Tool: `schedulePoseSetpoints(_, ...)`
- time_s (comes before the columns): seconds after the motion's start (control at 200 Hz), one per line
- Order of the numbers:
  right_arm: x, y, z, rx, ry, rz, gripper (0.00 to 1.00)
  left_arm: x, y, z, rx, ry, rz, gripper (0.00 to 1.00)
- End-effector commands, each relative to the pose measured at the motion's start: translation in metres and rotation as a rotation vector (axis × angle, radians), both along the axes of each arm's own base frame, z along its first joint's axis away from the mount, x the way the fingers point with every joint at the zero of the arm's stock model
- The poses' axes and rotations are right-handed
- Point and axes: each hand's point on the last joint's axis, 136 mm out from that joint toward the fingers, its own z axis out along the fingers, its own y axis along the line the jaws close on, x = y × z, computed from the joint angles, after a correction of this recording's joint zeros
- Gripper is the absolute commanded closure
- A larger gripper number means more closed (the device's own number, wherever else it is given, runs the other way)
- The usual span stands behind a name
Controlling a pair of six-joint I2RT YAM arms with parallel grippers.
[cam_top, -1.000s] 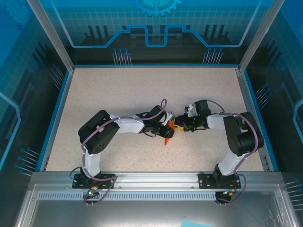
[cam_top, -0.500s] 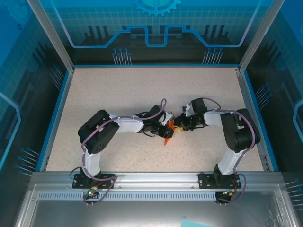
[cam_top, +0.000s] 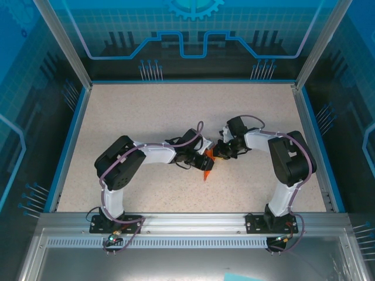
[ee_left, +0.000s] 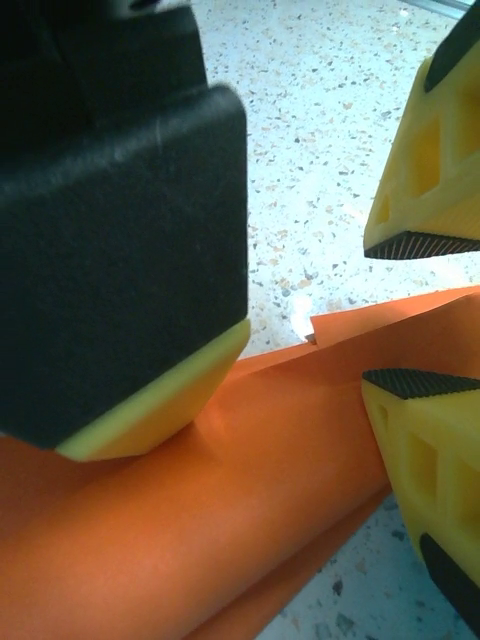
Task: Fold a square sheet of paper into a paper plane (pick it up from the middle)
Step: Fold the wing for the fifth time at the center of the table.
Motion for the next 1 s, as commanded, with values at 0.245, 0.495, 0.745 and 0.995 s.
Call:
schedulePoseSetpoints(0.245, -0.03, -0.036, -0.047, -0.289, 0.091, 0.028, 0.86, -0.007, 0.014, 0.046, -0.015, 0.008, 0.066, 0.6)
schedulePoseSetpoints(0.495, -0.029, -0.032, -0.05, -0.265, 0.097, 0.026, 0.87, -0.028, 0.041, 0.023, 0.21, -0.009, 0.264, 0.57)
schedulePoseSetpoints(0.745, -0.031, -0.03, -0.049, -0.25, 0.101, 0.028, 0.87, -0.043, 0.042, 0.002, 0.347, -0.058, 0.319, 0.57)
schedulePoseSetpoints(0.995, -0.032, -0.028, -0.048, -0.23, 0.103, 0.029, 0.87, -0.049, 0.033, -0.013, 0.372, -0.07, 0.277, 0.57)
